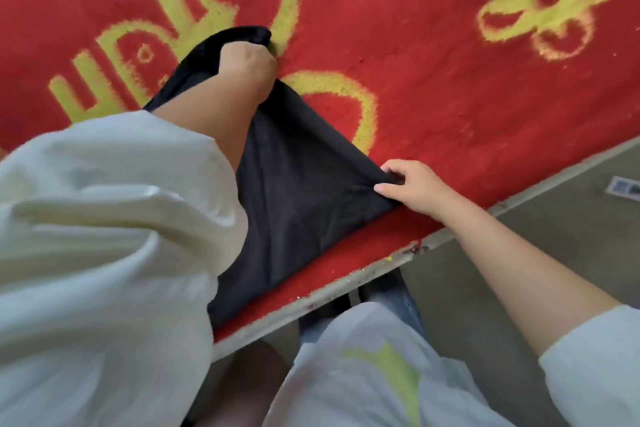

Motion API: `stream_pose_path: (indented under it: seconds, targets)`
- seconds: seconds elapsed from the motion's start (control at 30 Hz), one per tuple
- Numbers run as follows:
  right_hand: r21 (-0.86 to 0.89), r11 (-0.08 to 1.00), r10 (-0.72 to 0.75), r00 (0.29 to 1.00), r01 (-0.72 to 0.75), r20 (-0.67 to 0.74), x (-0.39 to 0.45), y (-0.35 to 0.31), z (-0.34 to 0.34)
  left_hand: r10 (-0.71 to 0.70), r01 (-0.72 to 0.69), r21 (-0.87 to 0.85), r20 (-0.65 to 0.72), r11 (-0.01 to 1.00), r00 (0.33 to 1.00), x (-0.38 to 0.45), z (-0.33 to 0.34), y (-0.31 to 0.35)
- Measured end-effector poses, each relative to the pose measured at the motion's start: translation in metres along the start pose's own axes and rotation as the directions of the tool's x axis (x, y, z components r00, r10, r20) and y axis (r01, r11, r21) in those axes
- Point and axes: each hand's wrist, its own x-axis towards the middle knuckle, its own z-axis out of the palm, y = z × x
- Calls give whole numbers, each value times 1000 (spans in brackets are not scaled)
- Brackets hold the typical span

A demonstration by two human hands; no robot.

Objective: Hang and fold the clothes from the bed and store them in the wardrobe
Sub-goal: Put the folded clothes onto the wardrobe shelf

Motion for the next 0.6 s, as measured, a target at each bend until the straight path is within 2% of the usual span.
stream_pose_path:
  seconds: [0.13,0.27,0.43,0.6]
  targets:
    - [157,987,-46,998,40,36,-15,-14,9,22,-30,-59,-140,998,990,-21,15,-16]
    - [270,962,-79,979,26,186,-27,-41,36,32,-61,-126,-225,990,974,-59,45,-47]
    - [193,981,-103,905,23,413,-33,-78,107,15,-61,-197,-226,979,974,-125,113,-88]
    - [23,988,-147,881,153,449,-37,-107,231,-39,-16,-254,-208,967,977,-194,204,-135]
